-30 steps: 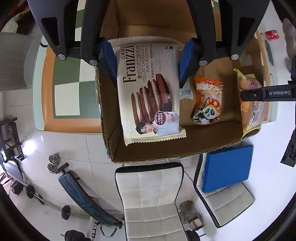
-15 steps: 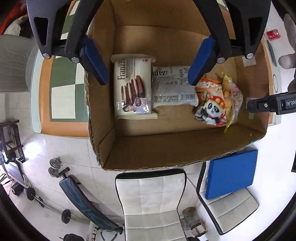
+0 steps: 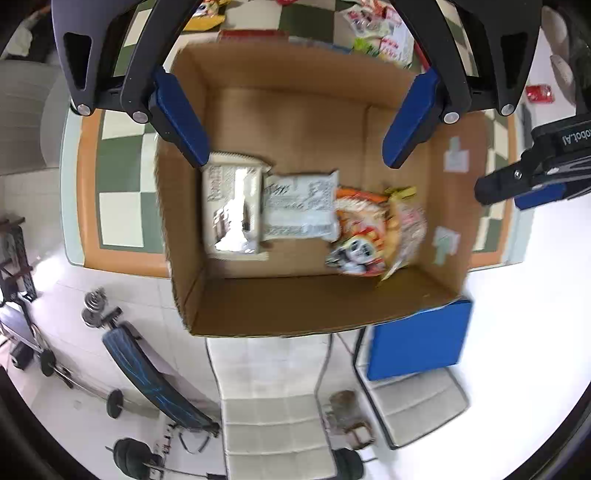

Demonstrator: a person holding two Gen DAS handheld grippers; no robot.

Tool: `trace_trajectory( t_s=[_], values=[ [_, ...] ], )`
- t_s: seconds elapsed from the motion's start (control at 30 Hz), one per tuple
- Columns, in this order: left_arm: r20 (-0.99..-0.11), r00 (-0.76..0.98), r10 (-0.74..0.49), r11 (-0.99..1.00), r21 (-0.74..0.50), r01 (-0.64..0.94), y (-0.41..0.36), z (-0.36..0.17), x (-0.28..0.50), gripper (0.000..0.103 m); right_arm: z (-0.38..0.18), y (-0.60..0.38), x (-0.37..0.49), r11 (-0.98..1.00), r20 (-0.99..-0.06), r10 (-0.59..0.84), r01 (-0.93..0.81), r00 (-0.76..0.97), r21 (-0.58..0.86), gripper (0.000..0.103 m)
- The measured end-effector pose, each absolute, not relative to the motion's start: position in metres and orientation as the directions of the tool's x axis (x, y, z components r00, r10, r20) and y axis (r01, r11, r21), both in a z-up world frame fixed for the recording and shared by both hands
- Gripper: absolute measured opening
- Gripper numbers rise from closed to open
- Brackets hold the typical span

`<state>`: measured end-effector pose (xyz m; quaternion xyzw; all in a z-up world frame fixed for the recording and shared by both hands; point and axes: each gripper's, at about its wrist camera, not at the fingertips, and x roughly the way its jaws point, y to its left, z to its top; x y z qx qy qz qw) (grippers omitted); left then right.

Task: Organize snacks
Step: 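Lower both packets into the box and open both tools, then grasp the red duck-feet packet with right tool while left tool grasps yellow panda chip bag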

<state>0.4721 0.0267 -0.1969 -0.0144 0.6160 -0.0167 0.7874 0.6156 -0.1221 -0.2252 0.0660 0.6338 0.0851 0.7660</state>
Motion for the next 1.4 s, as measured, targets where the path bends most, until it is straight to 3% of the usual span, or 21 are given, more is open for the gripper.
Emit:
trace_trajectory(
  t_s=[0.2,0.4,0.57,0.73,0.9,1.13,1.4],
  values=[
    [-0.949,0.307,-0.074,0.997,-0.078,0.001,0.033,-0.174,0.41,0.087,-0.195,-0.121,0.555,0.957,-0.935,0.288,-0.021,0.206,0.289,0.097],
    [-0.958,0.287,-0.011,0.999,-0.026,-0.046,0.043,-0.191,0.326,0.087,-0.203,-0.128,0.474,0.926,-0.926,0.348,0.098,0.148,0.364,0.097],
    [-0.98,0.193,0.036,0.995,0.017,-0.096,0.055,-0.23,0.265,0.087,-0.259,-0.147,0.396,0.844,-0.896,0.444,0.34,-0.006,0.415,0.097],
    [-0.994,0.091,0.056,0.986,0.041,-0.16,0.074,-0.273,0.228,0.087,-0.322,-0.16,0.336,0.746,-0.847,0.517,0.55,-0.124,0.375,0.097],
    [-0.995,0.042,0.09,0.978,0.081,-0.191,0.087,-0.295,0.213,0.087,-0.367,-0.155,0.313,0.687,-0.822,0.542,0.655,-0.175,0.314,0.097],
    [-0.995,0.011,0.097,0.966,0.091,-0.241,0.108,-0.306,0.206,0.087,-0.405,-0.134,0.319,0.676,-0.833,0.502,0.706,-0.232,0.21,0.097],
    [-0.997,-0.006,0.081,0.965,0.08,-0.252,0.11,-0.314,0.216,0.087,-0.406,-0.102,0.331,0.829,-0.884,0.325,0.552,-0.337,0.095,0.091]
  ],
)
